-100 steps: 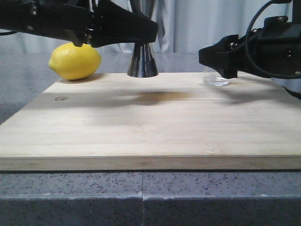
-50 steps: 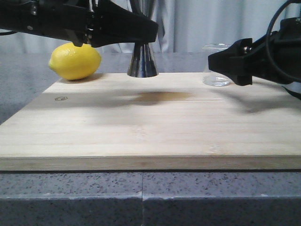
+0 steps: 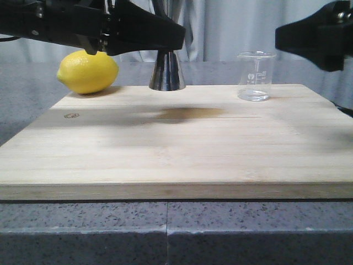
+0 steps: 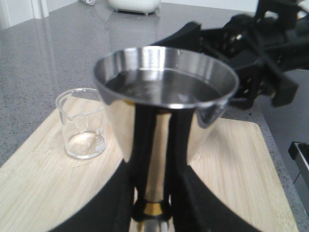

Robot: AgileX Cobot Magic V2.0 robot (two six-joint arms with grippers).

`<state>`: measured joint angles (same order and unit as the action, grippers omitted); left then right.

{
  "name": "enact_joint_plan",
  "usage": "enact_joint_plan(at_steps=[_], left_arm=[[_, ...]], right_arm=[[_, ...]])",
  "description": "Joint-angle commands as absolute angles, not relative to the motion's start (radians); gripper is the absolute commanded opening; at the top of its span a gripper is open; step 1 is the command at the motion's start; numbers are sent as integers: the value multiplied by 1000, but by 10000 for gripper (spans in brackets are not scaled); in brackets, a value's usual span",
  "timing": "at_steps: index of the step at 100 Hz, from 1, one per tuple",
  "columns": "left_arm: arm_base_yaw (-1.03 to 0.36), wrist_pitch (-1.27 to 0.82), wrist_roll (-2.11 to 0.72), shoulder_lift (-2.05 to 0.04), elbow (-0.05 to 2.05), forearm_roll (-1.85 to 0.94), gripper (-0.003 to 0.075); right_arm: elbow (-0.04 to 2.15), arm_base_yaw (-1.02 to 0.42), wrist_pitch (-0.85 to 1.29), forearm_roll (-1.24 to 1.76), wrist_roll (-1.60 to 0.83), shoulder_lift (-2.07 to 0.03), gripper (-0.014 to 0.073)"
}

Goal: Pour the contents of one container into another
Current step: 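Raise the open right gripper away from the beaker, then lower the filled steel jigger onto the board with the left gripper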

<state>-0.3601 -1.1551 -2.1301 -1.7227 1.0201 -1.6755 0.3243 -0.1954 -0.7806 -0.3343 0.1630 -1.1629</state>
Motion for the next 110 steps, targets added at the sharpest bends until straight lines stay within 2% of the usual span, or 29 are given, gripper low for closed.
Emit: enact_joint_plan(at_steps=[1, 43, 110], left_arm=[[-358, -1251, -2124, -1670, 1047, -1749, 71], [-261, -1267, -2129, -1670, 1047, -1749, 71], [-245, -1267, -2140, -1705, 1047, -1749, 71]], right_arm=[[341, -192, -790, -327, 169, -1072, 548], [341, -192, -594, -327, 169, -828, 547], [341, -192, -559, -327, 169, -822, 547]])
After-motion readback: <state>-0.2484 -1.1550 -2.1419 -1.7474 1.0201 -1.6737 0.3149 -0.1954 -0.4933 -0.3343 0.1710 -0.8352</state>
